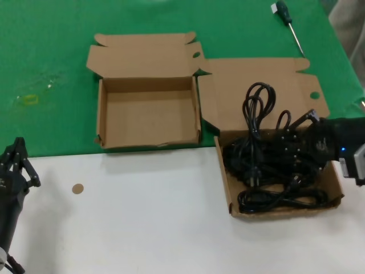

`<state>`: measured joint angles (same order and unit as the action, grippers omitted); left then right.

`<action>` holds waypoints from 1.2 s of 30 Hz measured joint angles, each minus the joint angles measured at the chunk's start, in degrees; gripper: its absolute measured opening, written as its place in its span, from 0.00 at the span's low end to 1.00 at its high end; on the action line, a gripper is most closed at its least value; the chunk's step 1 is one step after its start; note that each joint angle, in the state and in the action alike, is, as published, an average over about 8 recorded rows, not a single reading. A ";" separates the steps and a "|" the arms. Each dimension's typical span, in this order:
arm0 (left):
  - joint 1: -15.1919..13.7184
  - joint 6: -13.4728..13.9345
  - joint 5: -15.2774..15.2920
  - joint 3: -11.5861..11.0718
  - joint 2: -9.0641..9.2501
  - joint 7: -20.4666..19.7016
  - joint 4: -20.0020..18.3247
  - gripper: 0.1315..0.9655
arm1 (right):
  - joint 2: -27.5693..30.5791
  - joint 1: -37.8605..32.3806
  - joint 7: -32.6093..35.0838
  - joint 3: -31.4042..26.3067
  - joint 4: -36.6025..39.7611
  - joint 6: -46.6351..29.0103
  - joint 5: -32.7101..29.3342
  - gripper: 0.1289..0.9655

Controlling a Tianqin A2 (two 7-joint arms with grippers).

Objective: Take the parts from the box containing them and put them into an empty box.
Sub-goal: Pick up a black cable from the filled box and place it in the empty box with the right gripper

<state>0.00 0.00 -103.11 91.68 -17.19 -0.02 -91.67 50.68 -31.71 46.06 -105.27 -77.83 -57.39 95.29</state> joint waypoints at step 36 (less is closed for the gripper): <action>0.00 0.00 0.00 0.00 0.00 0.00 0.00 0.02 | -21.06 -7.27 -55.87 -10.09 -4.78 14.12 -28.48 0.05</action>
<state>0.00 0.00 -103.11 91.68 -17.19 -0.02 -91.67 29.62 -38.99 -9.81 -115.36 -82.61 -43.27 66.81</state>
